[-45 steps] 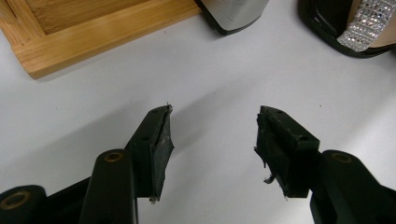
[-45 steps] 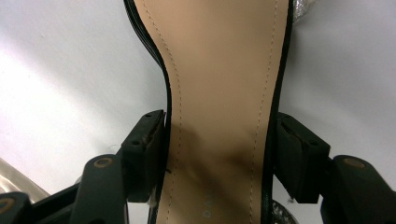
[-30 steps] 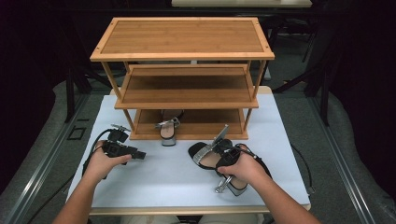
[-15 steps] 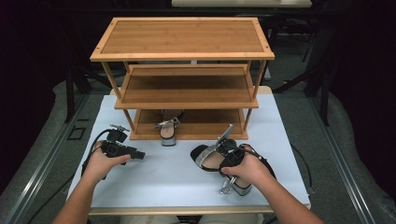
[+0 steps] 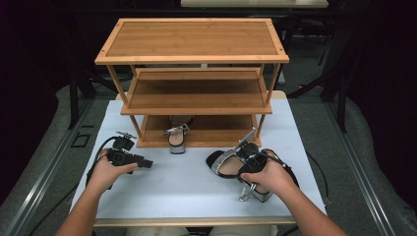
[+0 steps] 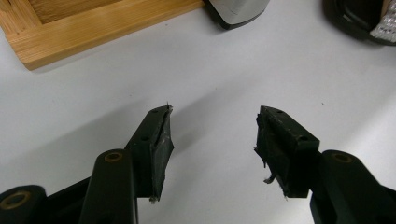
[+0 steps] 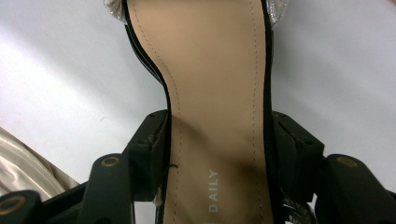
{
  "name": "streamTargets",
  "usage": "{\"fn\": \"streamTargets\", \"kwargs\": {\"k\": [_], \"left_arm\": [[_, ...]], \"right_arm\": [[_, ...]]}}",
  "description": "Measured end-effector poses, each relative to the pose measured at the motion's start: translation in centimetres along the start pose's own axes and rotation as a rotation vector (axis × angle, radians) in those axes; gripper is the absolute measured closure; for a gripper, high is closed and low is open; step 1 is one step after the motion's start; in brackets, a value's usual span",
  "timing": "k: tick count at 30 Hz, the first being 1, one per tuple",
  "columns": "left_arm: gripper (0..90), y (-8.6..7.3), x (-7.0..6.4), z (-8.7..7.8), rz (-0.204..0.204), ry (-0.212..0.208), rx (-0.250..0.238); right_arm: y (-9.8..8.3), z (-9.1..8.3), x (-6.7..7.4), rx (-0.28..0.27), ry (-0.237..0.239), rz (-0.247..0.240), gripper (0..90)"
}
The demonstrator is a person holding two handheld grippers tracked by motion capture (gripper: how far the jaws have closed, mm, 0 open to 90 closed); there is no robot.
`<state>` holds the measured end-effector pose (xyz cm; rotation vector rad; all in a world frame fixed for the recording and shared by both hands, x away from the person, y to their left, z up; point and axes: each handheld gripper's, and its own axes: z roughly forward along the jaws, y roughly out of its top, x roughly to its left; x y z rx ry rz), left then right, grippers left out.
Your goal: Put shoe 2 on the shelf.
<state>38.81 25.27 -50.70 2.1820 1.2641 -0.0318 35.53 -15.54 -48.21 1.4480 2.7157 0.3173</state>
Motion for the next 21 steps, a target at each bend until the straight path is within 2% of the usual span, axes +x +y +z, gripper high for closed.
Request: {"fn": "streamTargets", "kwargs": {"k": [6,10,12,21], "left_arm": [[45.0,0.0,0.0,0.1,-0.002,-0.001,0.003],[45.0,0.0,0.0,0.1,-0.004,-0.002,0.004],[45.0,0.0,0.1,0.1,-0.004,-0.003,0.005],[44.9,-0.1,0.3,0.1,-0.007,-0.004,0.005]], "right_arm": [[1.0,-0.4,-0.4,-0.033,0.0,0.023,42.0],[2.4,0.2,-0.3,-0.043,-0.005,0.045,42.0],[3.4,0.8,-0.2,-0.057,0.005,0.037,42.0],[5.8,2.0,0.0,-0.085,0.004,0.076,42.1]]}}
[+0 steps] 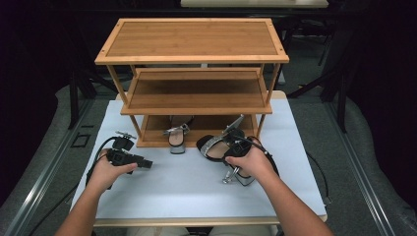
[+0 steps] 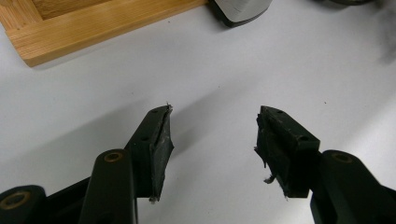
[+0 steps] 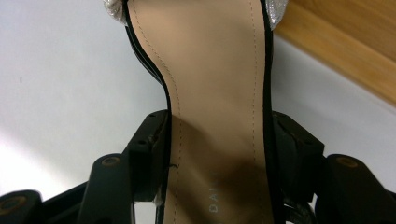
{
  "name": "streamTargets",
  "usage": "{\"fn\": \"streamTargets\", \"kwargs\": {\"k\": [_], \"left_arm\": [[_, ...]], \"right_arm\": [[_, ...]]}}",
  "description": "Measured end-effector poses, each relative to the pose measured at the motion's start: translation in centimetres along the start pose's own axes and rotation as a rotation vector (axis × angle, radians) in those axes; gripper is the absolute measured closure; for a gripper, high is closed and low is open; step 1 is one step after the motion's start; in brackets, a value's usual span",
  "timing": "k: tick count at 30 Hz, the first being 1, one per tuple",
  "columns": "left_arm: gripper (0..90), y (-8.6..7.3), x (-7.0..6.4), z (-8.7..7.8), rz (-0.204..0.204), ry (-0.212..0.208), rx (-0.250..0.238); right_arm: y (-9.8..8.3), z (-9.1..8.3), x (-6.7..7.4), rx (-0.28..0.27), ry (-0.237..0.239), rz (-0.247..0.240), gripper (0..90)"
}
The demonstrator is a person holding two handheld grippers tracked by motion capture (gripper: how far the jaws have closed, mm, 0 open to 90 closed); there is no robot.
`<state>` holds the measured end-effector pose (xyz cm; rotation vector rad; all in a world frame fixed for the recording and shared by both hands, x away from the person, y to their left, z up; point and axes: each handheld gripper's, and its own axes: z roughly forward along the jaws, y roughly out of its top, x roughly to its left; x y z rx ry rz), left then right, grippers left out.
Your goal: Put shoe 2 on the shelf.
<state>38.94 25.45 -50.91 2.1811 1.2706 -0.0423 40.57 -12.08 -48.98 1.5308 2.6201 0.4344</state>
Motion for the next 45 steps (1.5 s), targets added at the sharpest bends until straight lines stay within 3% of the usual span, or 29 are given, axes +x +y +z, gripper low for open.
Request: {"fn": "streamTargets", "kwargs": {"k": [9,12,16,18,21,23,26,27,28,29,30,31,32,33,35,38,45], "left_arm": [[44.9,-0.1,0.1,0.2,-0.002,0.001,0.003],[44.9,-0.1,0.1,0.2,-0.003,0.002,0.005],[44.8,-0.1,0.1,0.2,-0.003,0.001,0.003],[44.8,-0.1,0.1,0.3,-0.003,0.001,0.008],[44.7,-0.1,0.0,0.3,0.0,-0.001,0.011],[44.7,-0.1,0.0,0.3,-0.003,-0.002,0.01],[44.7,-0.1,0.1,0.3,-0.001,0.001,0.012],[44.7,-0.1,0.1,0.3,-0.001,0.0,0.012],[44.6,-0.1,0.1,0.3,0.0,0.0,0.012],[44.6,-0.1,0.1,0.3,-0.001,-0.001,0.011],[44.6,-0.1,0.0,0.3,-0.002,0.0,0.012],[44.5,-0.1,0.1,0.3,-0.001,0.0,0.012],[44.5,-0.1,0.0,0.3,-0.003,0.0,0.011],[44.4,-0.1,0.0,0.3,-0.002,0.0,0.011],[44.4,-0.1,0.0,0.3,-0.001,-0.002,0.011],[44.4,-0.1,0.0,0.2,-0.001,-0.001,0.011],[44.4,-0.1,0.0,0.3,-0.002,0.001,0.012]], "right_arm": [[1.4,1.2,0.0,-0.026,-0.006,0.066,42.0],[1.4,1.4,0.0,-0.032,0.022,0.096,41.9],[1.3,1.5,0.1,-0.032,0.035,0.105,41.6],[1.3,1.6,0.3,-0.034,0.004,0.099,41.5],[1.2,1.8,0.4,-0.015,0.007,0.086,41.1],[1.2,1.8,0.5,-0.034,-0.013,0.088,41.0],[1.1,1.1,0.3,-0.035,0.032,0.088,39.1],[1.0,0.8,0.5,-0.044,-0.01,0.085,38.7],[0.9,0.4,0.6,-0.06,0.002,0.076,38.9],[0.8,-0.1,0.7,-0.077,-0.03,0.064,39.1],[0.7,-0.7,0.7,-0.094,0.006,0.057,39.1],[0.6,-1.3,0.9,-0.11,-0.022,0.057,39.3],[0.4,-2.0,0.8,-0.123,0.036,0.049,39.5],[0.2,-2.6,1.0,-0.147,-0.01,0.035,39.9],[-0.9,-4.5,1.0,-0.194,0.01,-0.003,43.9],[-2.1,-5.9,0.7,-0.221,0.002,-0.029,47.3],[-5.5,-6.7,-0.2,-0.205,-0.015,-0.056,52.7]]}}
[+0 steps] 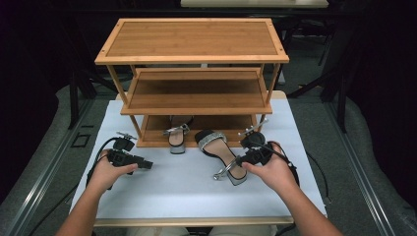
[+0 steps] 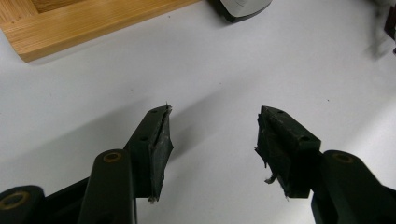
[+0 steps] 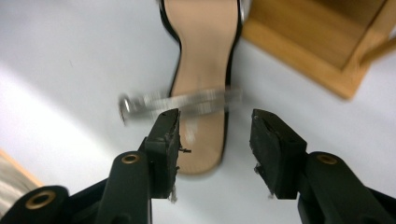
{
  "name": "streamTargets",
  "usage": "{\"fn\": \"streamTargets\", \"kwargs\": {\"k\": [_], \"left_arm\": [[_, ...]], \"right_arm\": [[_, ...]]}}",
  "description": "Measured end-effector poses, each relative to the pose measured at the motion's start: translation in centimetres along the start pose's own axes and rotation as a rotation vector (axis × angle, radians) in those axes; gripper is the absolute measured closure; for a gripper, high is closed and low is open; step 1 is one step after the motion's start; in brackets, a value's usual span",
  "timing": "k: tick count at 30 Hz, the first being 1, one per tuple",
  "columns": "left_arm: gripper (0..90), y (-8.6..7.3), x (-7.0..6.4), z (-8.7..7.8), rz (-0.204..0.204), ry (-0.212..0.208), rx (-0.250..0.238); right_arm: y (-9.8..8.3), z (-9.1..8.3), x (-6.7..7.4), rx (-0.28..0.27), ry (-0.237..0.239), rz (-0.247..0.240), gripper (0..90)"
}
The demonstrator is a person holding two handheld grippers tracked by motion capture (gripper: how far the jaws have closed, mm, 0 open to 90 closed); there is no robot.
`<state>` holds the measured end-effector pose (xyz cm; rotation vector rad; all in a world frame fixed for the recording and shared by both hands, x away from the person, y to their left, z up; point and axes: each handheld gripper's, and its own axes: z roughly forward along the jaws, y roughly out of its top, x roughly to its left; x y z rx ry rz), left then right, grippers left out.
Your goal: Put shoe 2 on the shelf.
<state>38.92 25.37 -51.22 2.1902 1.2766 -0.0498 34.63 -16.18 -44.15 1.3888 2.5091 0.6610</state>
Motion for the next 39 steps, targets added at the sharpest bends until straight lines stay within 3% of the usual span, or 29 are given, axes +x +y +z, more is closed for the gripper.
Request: {"fn": "streamTargets", "kwargs": {"k": [1,3,7,13,18,25,31,39], "left_arm": [[44.4,0.0,0.0,0.0,0.002,0.002,0.002],[44.4,0.0,0.0,0.1,0.003,0.001,0.004],[44.4,0.0,0.0,0.2,0.003,0.003,0.007],[44.4,-0.1,0.0,0.4,0.001,0.003,0.016],[44.4,-0.1,0.0,0.4,0.0,0.005,0.011],[44.3,-0.1,0.0,0.5,-0.002,0.006,0.013],[44.2,0.0,0.0,0.6,0.0,0.005,0.015],[44.2,-0.1,0.0,0.6,-0.001,0.006,0.015]], "right_arm": [[-1.1,0.1,-0.2,0.017,-0.011,-0.01,54.0],[-1.7,0.2,-0.3,0.026,-0.012,-0.015,54.8],[-3.7,0.7,-0.7,0.053,0.01,-0.004,60.3],[-5.1,2.0,-0.7,0.079,0.032,-0.007,61.5],[-5.1,3.4,-0.9,0.104,0.035,-0.019,60.4],[-5.0,3.6,-0.9,0.101,0.04,-0.029,58.6],[-4.8,3.7,-0.8,0.106,0.077,-0.054,58.4],[-4.5,4.5,1.3,0.086,0.13,-0.097,51.0]]}}
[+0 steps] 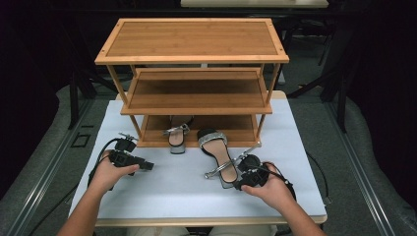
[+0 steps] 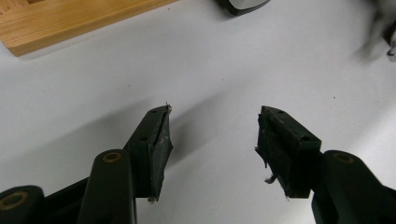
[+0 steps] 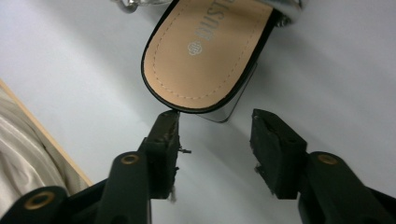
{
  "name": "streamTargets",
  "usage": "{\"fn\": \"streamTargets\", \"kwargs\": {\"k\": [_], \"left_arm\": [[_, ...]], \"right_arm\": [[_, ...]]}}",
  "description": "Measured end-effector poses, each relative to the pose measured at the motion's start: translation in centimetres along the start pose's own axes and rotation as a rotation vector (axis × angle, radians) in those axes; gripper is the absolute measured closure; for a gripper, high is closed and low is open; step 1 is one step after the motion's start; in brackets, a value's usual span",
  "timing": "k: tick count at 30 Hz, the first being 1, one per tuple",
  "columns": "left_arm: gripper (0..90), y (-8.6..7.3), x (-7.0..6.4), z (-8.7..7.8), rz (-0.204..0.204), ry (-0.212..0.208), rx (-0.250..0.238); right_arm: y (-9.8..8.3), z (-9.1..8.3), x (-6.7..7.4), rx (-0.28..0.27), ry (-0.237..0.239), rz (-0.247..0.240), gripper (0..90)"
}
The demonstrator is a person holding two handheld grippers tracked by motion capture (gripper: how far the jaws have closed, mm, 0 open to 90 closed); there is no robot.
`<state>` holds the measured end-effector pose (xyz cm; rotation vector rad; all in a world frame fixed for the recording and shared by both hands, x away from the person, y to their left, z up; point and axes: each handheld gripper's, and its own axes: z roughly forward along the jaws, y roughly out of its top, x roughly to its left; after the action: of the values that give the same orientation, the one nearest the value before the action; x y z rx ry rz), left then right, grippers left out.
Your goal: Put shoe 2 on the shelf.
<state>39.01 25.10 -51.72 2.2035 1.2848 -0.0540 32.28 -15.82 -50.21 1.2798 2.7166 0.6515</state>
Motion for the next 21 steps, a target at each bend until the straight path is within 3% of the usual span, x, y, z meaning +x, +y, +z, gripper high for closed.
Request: {"fn": "streamTargets", "kwargs": {"k": [2,3,6,10,15,21], "left_arm": [[44.2,0.0,0.0,0.0,0.0,0.0,-0.001],[44.2,0.0,0.0,0.0,0.0,0.0,-0.001],[44.2,0.0,0.0,0.0,-0.001,0.0,-0.002],[44.2,0.0,0.0,0.0,0.001,-0.001,0.003],[44.2,0.0,0.1,-0.1,-0.001,0.001,-0.004],[44.1,0.0,0.1,-0.1,-0.002,0.0,-0.004]], "right_arm": [[0.2,0.3,0.3,-0.004,0.011,-0.01,46.8],[0.4,0.5,0.4,-0.009,0.043,-0.01,45.9],[0.6,0.9,0.7,-0.017,0.053,-0.013,45.2],[0.8,1.4,1.2,-0.023,0.023,-0.043,40.6],[1.1,2.6,1.8,-0.026,0.018,-0.069,40.5],[1.8,2.6,2.1,-0.021,0.029,-0.049,42.5]]}}
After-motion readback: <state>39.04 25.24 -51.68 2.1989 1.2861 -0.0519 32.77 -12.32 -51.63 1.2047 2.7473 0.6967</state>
